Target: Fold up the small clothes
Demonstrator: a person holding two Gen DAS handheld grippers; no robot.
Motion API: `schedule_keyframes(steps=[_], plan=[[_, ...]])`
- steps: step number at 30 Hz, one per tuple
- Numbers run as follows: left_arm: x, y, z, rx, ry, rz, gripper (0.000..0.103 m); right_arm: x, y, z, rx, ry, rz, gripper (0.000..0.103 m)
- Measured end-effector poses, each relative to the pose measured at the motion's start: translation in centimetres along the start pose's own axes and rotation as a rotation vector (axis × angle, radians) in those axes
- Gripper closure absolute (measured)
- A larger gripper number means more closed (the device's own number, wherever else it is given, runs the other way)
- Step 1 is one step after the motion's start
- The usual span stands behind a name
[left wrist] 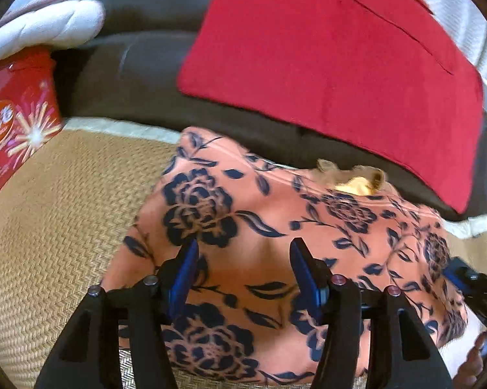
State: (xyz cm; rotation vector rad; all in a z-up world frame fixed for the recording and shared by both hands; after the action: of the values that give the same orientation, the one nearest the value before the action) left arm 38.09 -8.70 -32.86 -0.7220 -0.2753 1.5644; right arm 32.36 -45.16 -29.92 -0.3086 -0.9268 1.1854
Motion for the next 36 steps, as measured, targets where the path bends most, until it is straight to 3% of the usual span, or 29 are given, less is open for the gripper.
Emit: schedule_keyframes(steps=[2,3,4,6,8,11,16,21,24,26,28,30,32,34,36], plan=[[0.1,1.1,-1.4,0.061,-0.075,-0.032,0.037,0.8,1.2,-1.3,0.093,-0.031,-0.014,0.074],[0.7,2.2,-2.5,0.136,-0.127,-0.056,0.037,0.7,2.6,-2.2,0.165,-0.023,-0.026,0.073],[0.9,2.6,-2.5,0.149,-0.125,-0.061,0.037,0.3,3.7,-3.0,0.199,0.007,-0.029,0.074],[1.2,1.9,-0.2,0.101,-0.084,-0.020,0.037,0.9,3.5,-2.1,0.159,0.005,-0.018,0.075],[2.8,1.1,2.6,0.051,-0.040,0.062,0.037,1.2,3.7,0.3,0.125,-0.031,-0.034,0.073],[6.7,1.8,5.9,-0.010,-0.057,0.226,0.031,1.5,3.6,3.3,0.074,-0.037,-0.006,0.073],[10.8,3.4,6.1,0.027,-0.004,0.505,0.030,4.8,4.0,3.1,0.077,-0.101,0.032,0.073],[10.7,4.4,6.6,0.021,0.015,0.510,0.030,7.7,4.4,1.4,0.091,-0.122,0.073,0.073],[10.6,4.7,4.6,0.054,0.023,0.512,0.030,7.7,4.1,-0.2,0.080,-0.112,0.064,0.073],[10.0,5.0,3.2,0.091,0.047,0.526,0.030,6.5,4.7,-2.4,0.136,-0.062,0.043,0.073],[9.5,4.6,2.6,0.069,0.050,0.526,0.030,5.1,5.9,-4.3,0.208,-0.029,0.003,0.075],[8.5,4.2,2.1,0.065,0.070,0.501,0.030,5.1,5.9,-4.5,0.205,-0.044,0.016,0.075],[7.9,3.9,1.4,0.047,0.078,0.502,0.031,5.3,6.2,-4.6,0.217,-0.027,0.062,0.078],[7.5,3.6,1.0,0.024,0.090,0.505,0.031,5.0,6.5,-4.8,0.216,-0.012,0.070,0.089],[6.8,3.2,0.5,-0.001,0.107,0.499,0.055,4.0,6.8,-5.1,0.225,-0.023,0.017,0.100]])
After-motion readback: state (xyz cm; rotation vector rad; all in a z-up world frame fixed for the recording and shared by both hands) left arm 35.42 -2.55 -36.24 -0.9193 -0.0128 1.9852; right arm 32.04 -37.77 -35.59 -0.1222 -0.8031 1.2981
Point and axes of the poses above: each gripper's, at about its wrist camera, not at the fingertips, and z roughly against the way its jaws point, x to its left, y to its underside, the point moved 7 cm from there along -z, roughly the way its jaws point, and after that the axes turned 11 degrees about z, right-handed, at the moved point
